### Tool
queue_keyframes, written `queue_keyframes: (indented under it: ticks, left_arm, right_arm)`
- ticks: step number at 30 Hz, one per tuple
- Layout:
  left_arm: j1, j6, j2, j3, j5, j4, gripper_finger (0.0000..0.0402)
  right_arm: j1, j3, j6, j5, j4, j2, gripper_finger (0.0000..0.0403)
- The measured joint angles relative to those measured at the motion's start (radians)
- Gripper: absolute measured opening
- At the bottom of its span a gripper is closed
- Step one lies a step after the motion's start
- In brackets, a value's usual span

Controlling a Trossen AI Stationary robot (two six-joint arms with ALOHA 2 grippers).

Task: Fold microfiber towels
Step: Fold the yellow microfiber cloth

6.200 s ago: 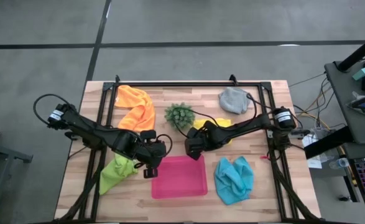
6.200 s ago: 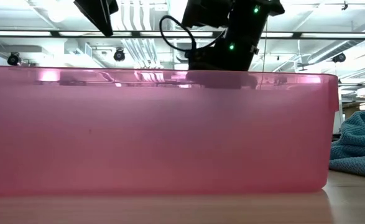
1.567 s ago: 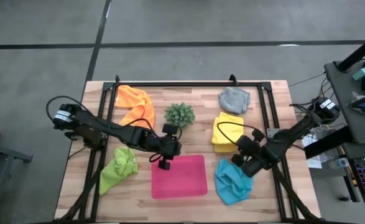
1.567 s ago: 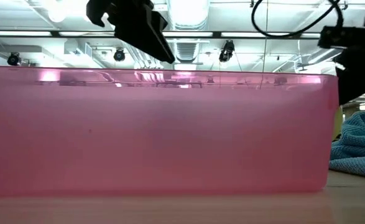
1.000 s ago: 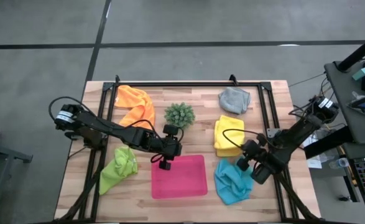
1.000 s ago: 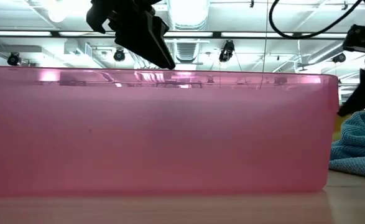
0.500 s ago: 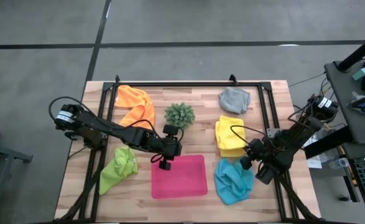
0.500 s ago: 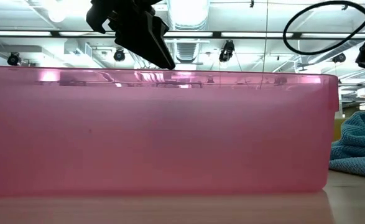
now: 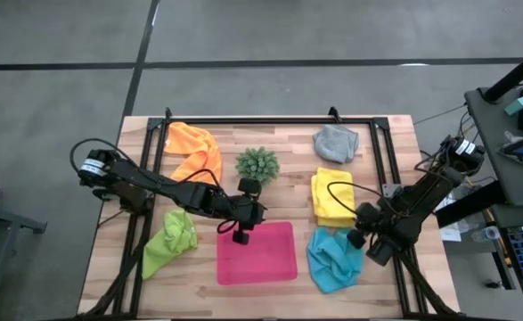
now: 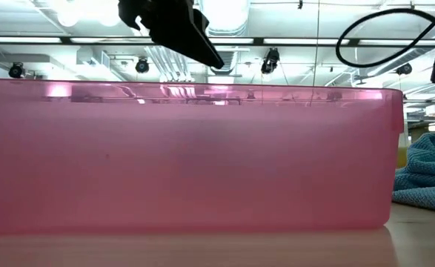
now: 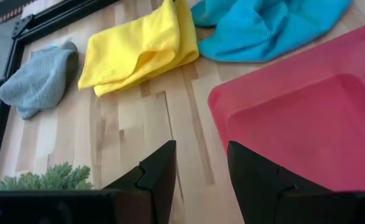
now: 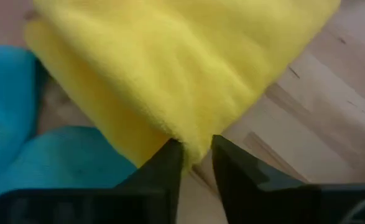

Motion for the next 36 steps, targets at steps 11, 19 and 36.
queue_keyframes:
  ticks: [11,19,36]
  left_arm:
    - [0.000,0.044,0.000,-0.004,0.003,0.101,0.0129]
    - [0.014,0.044,0.000,-0.010,0.004,0.113,0.0129]
    - [0.025,0.042,0.000,-0.012,0.004,0.114,0.0129]
  right_arm:
    - [0.000,0.131,-0.058,0.035,-0.127,0.000,0.0171]
    - [0.000,0.176,-0.057,0.162,-0.124,0.000,0.0145]
    - [-0.016,0.063,-0.007,0.286,0.060,0.000,0.0021]
